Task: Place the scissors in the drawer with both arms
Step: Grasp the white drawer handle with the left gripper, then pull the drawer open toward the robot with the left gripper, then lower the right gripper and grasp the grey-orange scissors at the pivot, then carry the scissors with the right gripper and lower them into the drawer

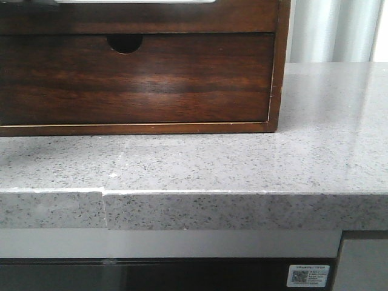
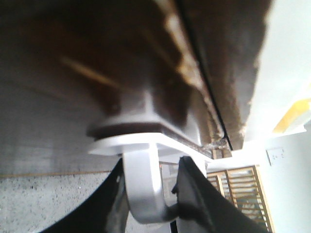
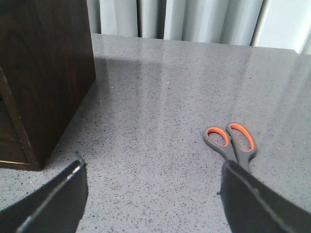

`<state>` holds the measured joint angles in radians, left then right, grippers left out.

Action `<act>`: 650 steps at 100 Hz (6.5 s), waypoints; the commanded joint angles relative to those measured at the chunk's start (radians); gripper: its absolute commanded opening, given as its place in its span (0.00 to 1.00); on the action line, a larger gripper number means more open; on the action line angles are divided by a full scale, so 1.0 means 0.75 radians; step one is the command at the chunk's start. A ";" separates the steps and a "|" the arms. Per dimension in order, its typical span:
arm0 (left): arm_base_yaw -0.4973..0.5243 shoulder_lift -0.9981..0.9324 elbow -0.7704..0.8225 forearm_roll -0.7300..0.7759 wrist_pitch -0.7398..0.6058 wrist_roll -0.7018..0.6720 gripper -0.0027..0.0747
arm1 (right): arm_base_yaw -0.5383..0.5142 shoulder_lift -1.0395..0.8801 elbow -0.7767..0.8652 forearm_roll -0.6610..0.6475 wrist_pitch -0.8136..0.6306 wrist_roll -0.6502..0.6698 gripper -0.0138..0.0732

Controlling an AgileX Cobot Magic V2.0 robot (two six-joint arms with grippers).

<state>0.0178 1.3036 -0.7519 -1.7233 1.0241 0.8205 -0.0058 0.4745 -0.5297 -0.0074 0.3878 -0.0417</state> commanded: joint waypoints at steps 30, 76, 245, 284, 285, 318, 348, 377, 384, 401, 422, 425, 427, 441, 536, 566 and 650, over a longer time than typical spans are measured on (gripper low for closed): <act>0.025 -0.115 0.021 0.061 0.249 0.079 0.18 | -0.004 0.014 -0.050 -0.013 -0.092 -0.003 0.74; 0.025 -0.645 0.405 0.084 0.205 0.110 0.18 | -0.004 0.014 -0.050 -0.013 -0.092 -0.003 0.74; -0.060 -1.059 0.120 1.514 0.049 -0.363 0.52 | -0.493 0.728 -0.530 -0.160 0.591 0.145 0.71; -0.167 -1.059 0.075 1.606 -0.451 -0.355 0.51 | -0.520 1.238 -0.839 0.055 0.761 -0.153 0.62; -0.167 -1.059 0.075 1.606 -0.466 -0.355 0.51 | -0.520 1.245 -0.844 0.059 0.764 -0.163 0.62; -0.167 -1.059 0.075 1.584 -0.579 -0.355 0.51 | -0.520 1.488 -1.058 0.098 0.848 -0.263 0.62; -0.167 -1.059 0.075 1.584 -0.581 -0.355 0.51 | -0.485 1.651 -1.200 0.107 0.947 -0.320 0.57; -0.167 -1.059 0.075 1.584 -0.581 -0.354 0.51 | -0.462 1.722 -1.282 0.101 0.987 -0.320 0.48; -0.167 -1.059 0.075 1.584 -0.581 -0.354 0.51 | -0.465 1.728 -1.288 0.092 0.990 -0.320 0.48; -0.167 -1.059 0.075 1.584 -0.581 -0.354 0.51 | -0.467 1.752 -1.288 0.074 0.997 -0.320 0.48; -0.167 -1.059 0.075 1.584 -0.581 -0.354 0.51 | -0.467 1.769 -1.289 0.068 1.029 -0.320 0.48; -0.167 -1.059 0.075 1.584 -0.581 -0.354 0.51 | -0.467 1.769 -1.289 0.068 1.031 -0.320 0.48; -0.167 -1.059 0.075 1.584 -0.581 -0.354 0.51 | -0.467 1.769 -1.289 0.068 1.035 -0.320 0.47; -0.167 -1.059 0.075 1.584 -0.581 -0.354 0.51 | -0.467 1.769 -1.289 0.068 1.046 -0.320 0.33; -0.167 -1.059 0.075 1.584 -0.581 -0.354 0.51 | -0.351 1.289 -1.411 0.174 1.026 -0.425 0.13; -0.167 -1.059 0.075 1.584 -0.581 -0.354 0.51 | 0.066 1.024 -1.610 0.332 0.951 -0.642 0.13; -0.167 -1.059 0.075 1.584 -0.581 -0.354 0.51 | 1.124 1.388 -1.634 -0.354 0.829 -1.105 0.13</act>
<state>-0.1007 0.5046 -0.6605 -0.5018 0.6602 0.5609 0.8199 1.5188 -1.7254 -0.1783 1.0580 -0.8604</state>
